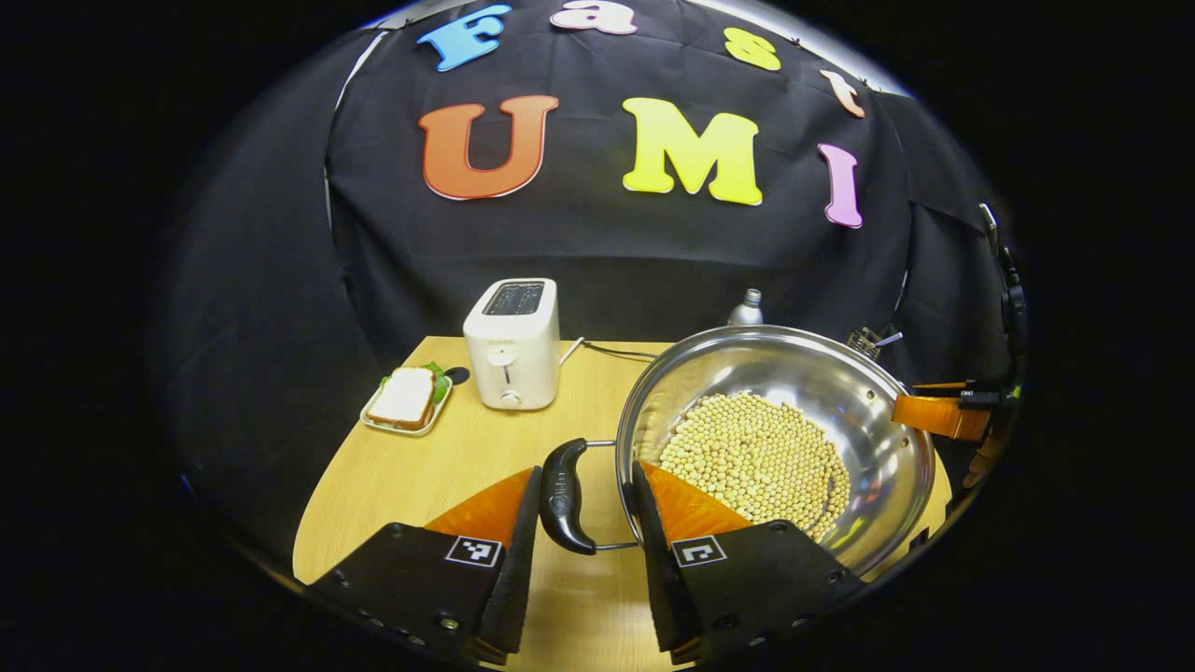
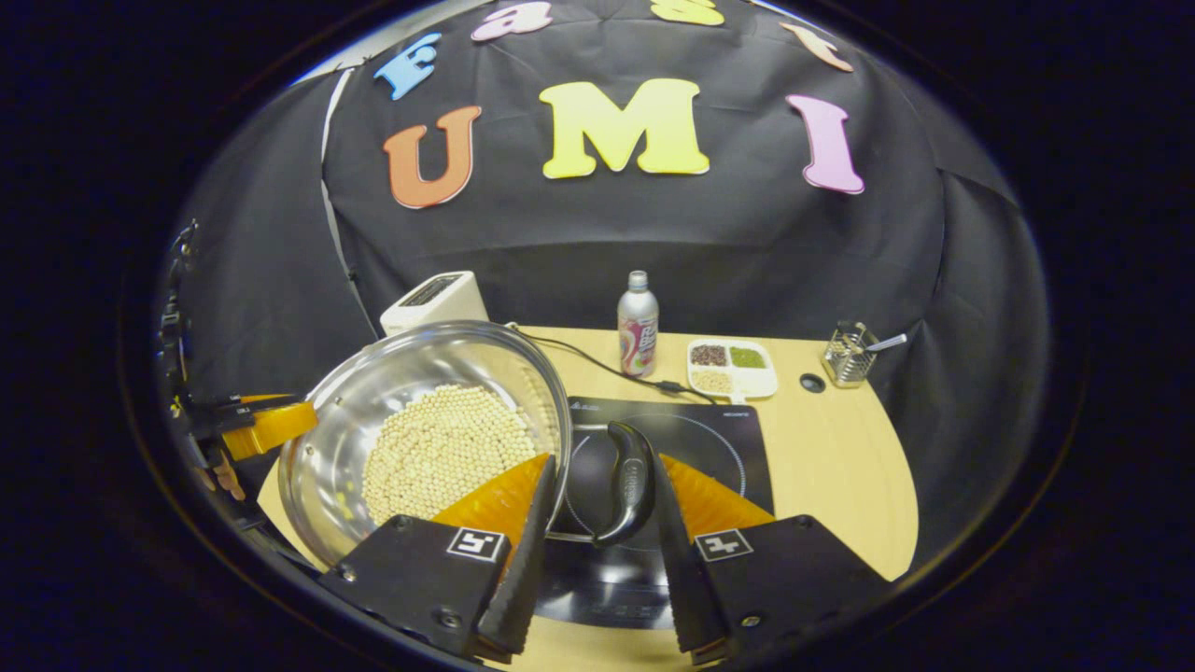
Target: First push the handle of the pot to place it horizontally, then grasp the pot with both hands and set it on the induction cooktop.
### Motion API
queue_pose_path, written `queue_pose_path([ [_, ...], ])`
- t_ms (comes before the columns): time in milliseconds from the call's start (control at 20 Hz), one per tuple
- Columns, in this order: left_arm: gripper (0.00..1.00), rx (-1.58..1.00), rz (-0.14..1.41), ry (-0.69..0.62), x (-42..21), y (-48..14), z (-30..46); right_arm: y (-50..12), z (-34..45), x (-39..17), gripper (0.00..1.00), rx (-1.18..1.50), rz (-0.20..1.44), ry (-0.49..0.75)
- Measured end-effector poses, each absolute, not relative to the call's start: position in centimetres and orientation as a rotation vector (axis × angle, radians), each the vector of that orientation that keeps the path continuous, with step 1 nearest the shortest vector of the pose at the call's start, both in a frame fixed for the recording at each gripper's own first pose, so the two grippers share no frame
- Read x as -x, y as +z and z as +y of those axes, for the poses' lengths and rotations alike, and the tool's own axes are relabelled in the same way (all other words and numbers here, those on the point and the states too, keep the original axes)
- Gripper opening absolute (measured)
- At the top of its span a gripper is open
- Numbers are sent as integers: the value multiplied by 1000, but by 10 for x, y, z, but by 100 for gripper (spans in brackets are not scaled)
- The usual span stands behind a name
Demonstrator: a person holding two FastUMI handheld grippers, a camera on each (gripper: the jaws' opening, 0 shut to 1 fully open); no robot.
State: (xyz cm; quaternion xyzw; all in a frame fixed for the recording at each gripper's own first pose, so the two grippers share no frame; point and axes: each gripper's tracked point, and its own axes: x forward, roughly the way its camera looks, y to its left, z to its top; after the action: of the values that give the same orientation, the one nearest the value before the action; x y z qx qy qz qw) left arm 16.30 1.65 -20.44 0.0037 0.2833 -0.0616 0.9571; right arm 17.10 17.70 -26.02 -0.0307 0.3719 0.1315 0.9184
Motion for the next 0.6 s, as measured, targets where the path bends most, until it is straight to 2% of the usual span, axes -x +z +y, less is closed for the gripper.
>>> queue_pose_path([
  [600,51,-45,520,-199,-191,-171,-85,-228,76,-203,60,37,734,210],
])
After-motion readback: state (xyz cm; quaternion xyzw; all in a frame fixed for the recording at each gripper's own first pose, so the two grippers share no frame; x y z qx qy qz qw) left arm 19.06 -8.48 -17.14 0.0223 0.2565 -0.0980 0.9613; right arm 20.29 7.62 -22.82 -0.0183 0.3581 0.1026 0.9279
